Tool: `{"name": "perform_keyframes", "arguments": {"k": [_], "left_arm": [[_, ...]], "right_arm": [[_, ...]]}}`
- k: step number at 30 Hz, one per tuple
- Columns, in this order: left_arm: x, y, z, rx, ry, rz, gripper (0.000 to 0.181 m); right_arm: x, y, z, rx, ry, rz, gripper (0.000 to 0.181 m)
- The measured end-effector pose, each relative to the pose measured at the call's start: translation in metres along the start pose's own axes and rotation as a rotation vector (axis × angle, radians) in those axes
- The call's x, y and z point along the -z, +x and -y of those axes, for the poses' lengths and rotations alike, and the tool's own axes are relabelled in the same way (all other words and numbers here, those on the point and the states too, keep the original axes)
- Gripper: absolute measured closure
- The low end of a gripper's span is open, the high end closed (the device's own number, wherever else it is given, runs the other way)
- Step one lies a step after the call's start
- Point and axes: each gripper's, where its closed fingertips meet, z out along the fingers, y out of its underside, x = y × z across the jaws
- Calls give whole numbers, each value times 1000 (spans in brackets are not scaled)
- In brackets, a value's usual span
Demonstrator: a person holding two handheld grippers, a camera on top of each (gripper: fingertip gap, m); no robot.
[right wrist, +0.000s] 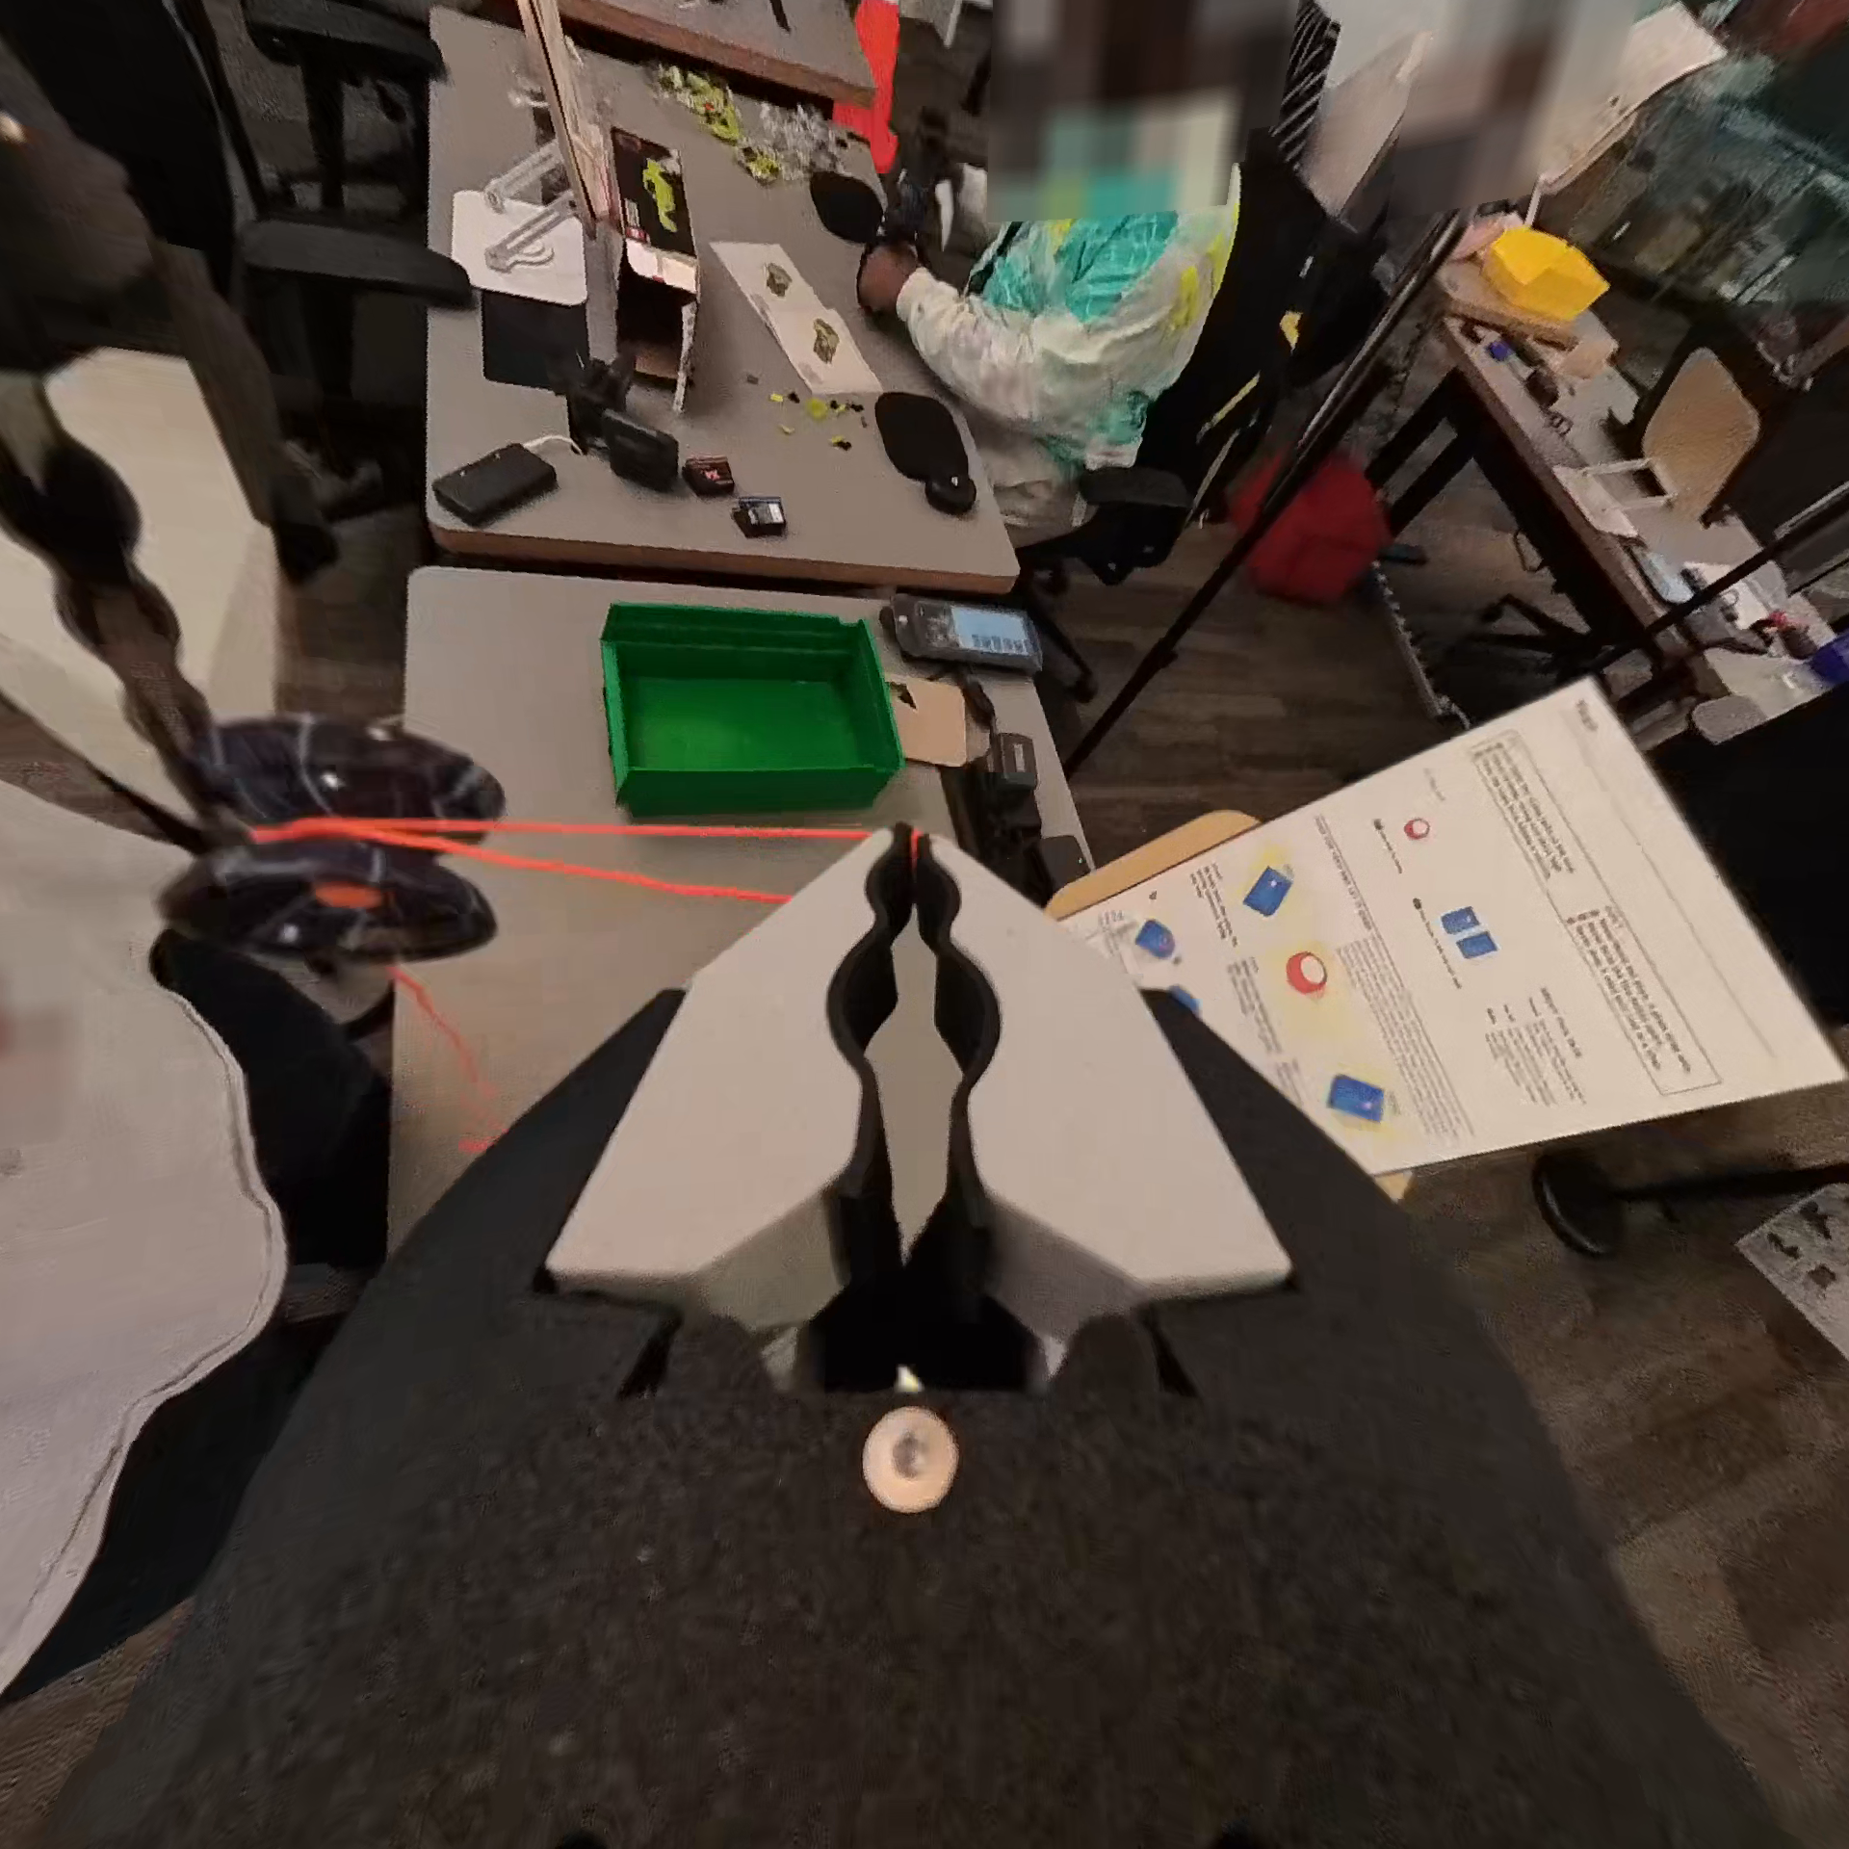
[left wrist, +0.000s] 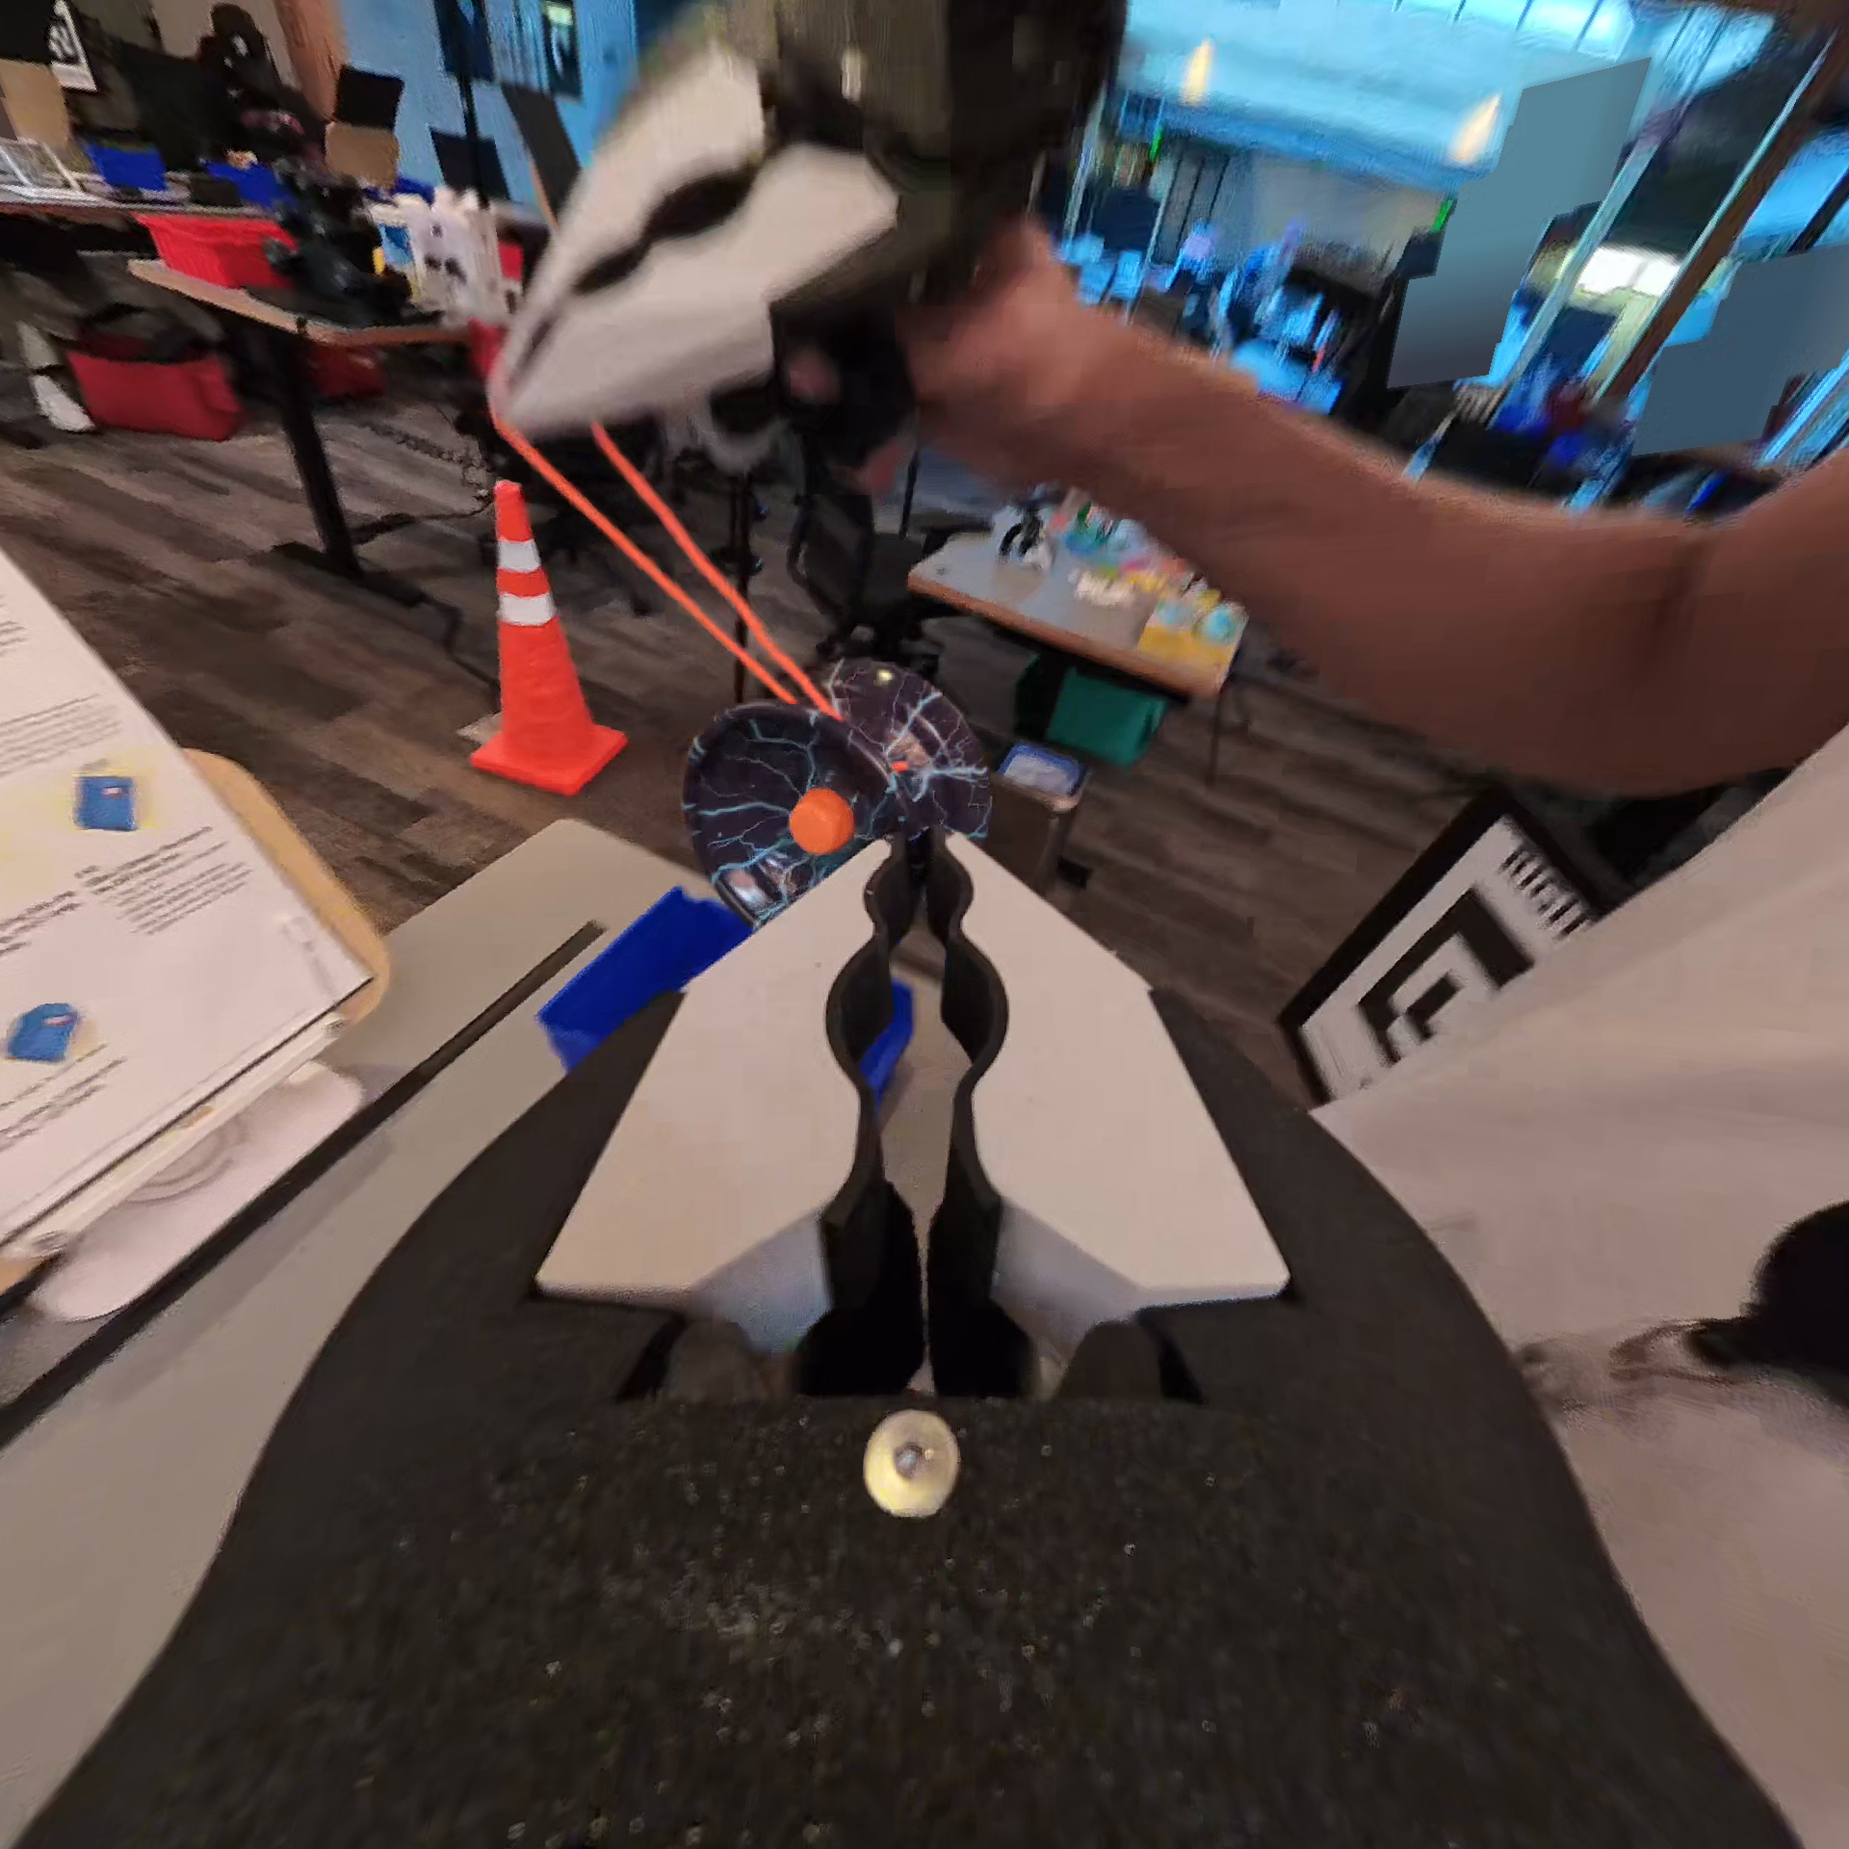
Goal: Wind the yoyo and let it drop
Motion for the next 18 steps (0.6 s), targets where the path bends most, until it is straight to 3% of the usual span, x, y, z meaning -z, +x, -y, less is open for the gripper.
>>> {"name": "perform_keyframes", "arguments": {"k": [3, 5, 8, 10, 13, 18], "left_arm": [[11, 7, 19, 88, 84, -45, 181], [13, -2, 14, 17, 36, 29, 181], [15, -34, -16, -133, -126, 213, 181], [18, -55, -33, -205, -196, 312, 181], [20, -76, -39, -214, -209, 378, 181], [28, -110, -36, -301, -248, 514, 181]], "right_arm": [[-13, -8, -17, -49, 7, 40, 181], [-17, -14, -22, -67, 0, 29, 181], [5, -26, 27, -200, 194, 111, 181], [21, -39, 50, -303, 240, 234, 181], [23, -73, 52, -386, 144, 385, 181], [13, -120, 26, -422, -3, 518, 181]]}}
